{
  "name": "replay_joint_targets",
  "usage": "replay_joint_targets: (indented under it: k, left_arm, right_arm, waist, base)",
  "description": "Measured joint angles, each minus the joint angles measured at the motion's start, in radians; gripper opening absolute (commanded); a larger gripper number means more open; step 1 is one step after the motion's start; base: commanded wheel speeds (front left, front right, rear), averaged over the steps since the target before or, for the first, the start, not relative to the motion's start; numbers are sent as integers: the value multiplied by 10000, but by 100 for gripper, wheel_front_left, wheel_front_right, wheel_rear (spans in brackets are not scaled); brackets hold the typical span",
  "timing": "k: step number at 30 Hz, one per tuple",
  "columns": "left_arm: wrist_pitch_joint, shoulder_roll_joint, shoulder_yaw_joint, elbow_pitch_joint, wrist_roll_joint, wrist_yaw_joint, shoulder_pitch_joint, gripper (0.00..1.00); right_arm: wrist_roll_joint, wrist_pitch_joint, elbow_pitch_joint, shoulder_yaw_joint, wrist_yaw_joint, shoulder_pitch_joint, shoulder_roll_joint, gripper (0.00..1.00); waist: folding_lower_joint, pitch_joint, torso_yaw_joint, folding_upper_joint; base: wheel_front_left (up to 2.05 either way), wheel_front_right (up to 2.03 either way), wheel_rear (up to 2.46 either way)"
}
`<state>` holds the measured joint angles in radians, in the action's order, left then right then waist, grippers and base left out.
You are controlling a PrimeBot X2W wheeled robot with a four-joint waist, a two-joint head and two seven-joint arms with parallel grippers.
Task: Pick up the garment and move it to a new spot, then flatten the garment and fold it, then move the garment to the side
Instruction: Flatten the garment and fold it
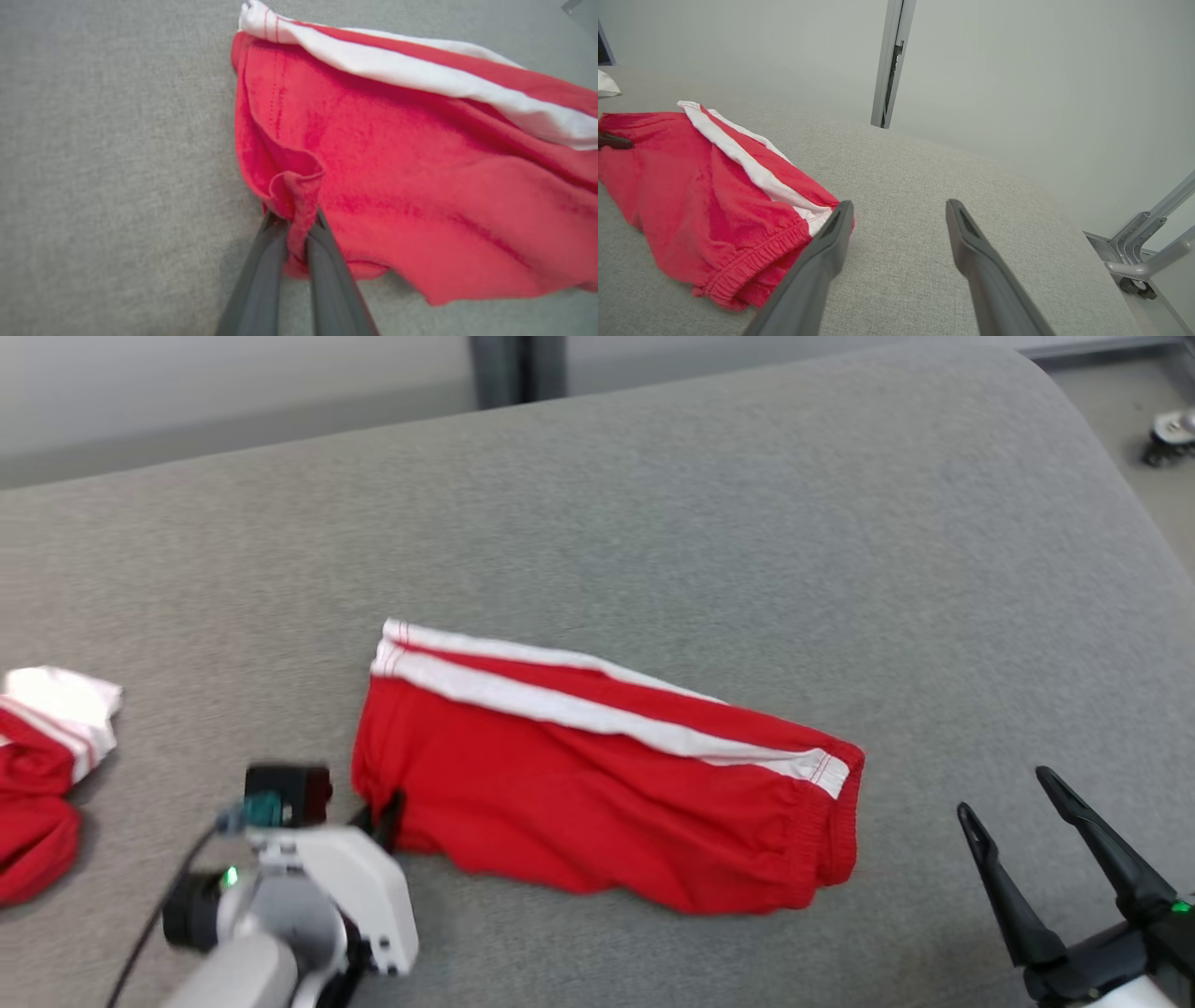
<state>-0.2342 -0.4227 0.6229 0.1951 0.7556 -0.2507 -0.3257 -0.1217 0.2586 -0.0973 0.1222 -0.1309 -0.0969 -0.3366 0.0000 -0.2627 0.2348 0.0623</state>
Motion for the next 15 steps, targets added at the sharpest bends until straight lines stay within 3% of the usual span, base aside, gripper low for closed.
replay_joint_targets:
  k: [5,12,13,14,15]
  left_arm:
    - [918,136,-242,-1315,251,-692,1751,0]
    - [2107,1009,-128,-1672,382,-1043,3088,0]
    - [2366,1129,-136,-1638,372,-1066,3169,10]
    - [2696,1239,-150,-1593,301,-1070,3212,41]
    - [2945,1266,-113,-1513,125,-1070,3212,41]
  right_arm:
    - [-23,2,69,-364,0,-376,-75,100]
    - [-173,2,481,-518,0,-715,63,100]
    - [-213,2,531,-499,0,-750,98,100]
    - [-288,2,573,-468,0,-767,155,100]
    - [-349,2,604,-408,0,-767,215,100]
  waist:
    - [0,302,-729,0]
    - [0,834,-1916,0]
    - [0,930,-2058,0]
    - [0,1033,-2184,0]
    - [0,1146,-2294,0]
  base:
    - [0,0,0]
    - [0,0,0]
    - [0,0,0]
    - [0,0,0]
    - [0,0,0]
